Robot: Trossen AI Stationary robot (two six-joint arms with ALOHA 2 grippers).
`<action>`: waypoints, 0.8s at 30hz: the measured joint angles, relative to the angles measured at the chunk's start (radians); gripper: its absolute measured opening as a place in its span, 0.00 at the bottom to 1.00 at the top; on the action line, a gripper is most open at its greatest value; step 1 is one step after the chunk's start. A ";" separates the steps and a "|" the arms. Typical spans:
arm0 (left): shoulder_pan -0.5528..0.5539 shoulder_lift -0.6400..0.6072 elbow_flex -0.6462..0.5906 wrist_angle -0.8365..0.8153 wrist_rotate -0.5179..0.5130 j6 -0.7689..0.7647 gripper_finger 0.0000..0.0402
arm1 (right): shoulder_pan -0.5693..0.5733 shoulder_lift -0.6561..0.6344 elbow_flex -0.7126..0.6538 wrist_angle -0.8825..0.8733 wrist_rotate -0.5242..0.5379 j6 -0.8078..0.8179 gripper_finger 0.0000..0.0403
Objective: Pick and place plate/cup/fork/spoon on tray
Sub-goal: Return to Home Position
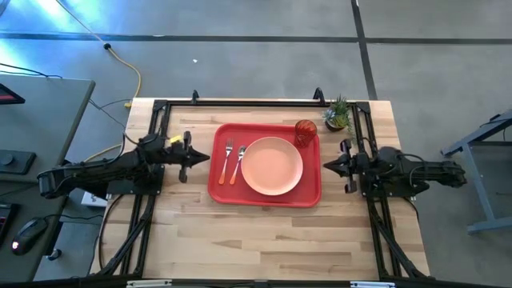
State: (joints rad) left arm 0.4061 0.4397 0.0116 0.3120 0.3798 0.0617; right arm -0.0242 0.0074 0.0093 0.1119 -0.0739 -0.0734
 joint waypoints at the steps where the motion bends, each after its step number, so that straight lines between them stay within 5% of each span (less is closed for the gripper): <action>1: 0.000 -0.002 0.000 0.031 0.000 -0.010 0.00 | 0.000 0.000 0.000 0.021 0.002 -0.013 0.00; 6: 0.000 -0.016 0.001 0.117 0.055 -0.045 0.00 | 0.000 -0.001 0.000 0.043 -0.051 -0.036 0.00; 24: -0.022 0.040 0.001 -0.096 0.097 -0.002 0.00 | 0.000 -0.001 0.000 0.034 -0.093 -0.115 0.00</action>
State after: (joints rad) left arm 0.3842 0.4794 0.0128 0.2157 0.4764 0.0599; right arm -0.0242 0.0067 0.0089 0.1463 -0.1664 -0.1882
